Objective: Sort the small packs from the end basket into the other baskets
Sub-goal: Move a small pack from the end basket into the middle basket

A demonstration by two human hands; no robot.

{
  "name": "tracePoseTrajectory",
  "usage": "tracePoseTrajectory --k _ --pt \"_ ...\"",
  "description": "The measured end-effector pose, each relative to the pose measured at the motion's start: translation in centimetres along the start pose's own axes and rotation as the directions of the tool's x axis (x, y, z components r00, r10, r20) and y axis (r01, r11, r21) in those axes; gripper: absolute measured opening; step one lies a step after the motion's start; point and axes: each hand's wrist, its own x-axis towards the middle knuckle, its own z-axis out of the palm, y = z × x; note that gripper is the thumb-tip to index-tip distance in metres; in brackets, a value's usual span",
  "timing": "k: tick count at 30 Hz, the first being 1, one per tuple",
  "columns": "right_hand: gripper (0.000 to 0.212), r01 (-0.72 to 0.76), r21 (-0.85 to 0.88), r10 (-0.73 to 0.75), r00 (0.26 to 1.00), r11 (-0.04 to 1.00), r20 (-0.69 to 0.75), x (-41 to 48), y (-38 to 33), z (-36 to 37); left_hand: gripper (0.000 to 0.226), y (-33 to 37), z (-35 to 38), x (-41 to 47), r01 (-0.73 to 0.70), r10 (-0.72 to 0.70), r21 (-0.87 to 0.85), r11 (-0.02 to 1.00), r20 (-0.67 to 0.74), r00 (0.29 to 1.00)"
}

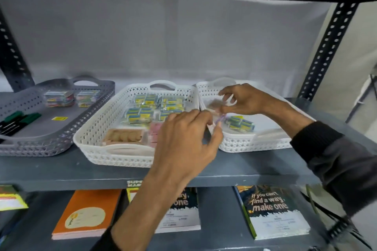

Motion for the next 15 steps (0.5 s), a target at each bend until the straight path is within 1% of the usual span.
tracePoseTrajectory --k 2,4,6,7,8,10,12,15 --pt "0.073 -0.076 -0.046 0.08 0.993 0.996 0.086 -0.2 2.4 0.2 0.027 1.9 1.2 0.7 -0.047 0.048 -0.008 0.999 0.102 0.994" --pt "0.081 -0.131 -0.098 0.148 0.969 0.987 0.199 -0.5 4.3 0.6 0.03 3.5 2.8 1.0 -0.1 0.097 0.005 0.995 0.163 0.982" --pt "0.087 -0.142 -0.185 0.191 0.94 0.972 0.284 -0.6 5.5 1.2 0.031 4.5 4.4 0.9 -0.139 0.127 0.045 0.989 0.204 0.971" --pt "0.086 -0.13 -0.219 0.195 0.931 0.967 0.308 -0.6 6.1 1.6 0.032 5.0 5.3 0.8 -0.162 0.138 0.086 0.983 0.236 0.962" --pt "0.08 -0.107 -0.238 0.182 0.93 0.965 0.318 -0.5 6.3 2.0 0.033 5.1 5.9 0.6 -0.186 0.142 0.138 0.973 0.278 0.95" --pt "0.063 -0.064 -0.215 0.128 0.946 0.975 0.299 -0.3 6.7 2.4 0.032 5.2 7.1 0.1 -0.236 0.151 0.237 0.943 0.326 0.933" --pt "0.052 -0.049 -0.164 0.09 0.962 0.985 0.259 -0.1 6.6 2.5 0.027 5.0 7.6 -0.1 -0.245 0.153 0.267 0.932 0.325 0.933" --pt "0.043 -0.046 -0.13 0.078 0.964 0.99 0.254 0.0 6.3 2.5 0.025 5.1 7.7 -0.3 -0.237 0.143 0.268 0.934 0.329 0.934"
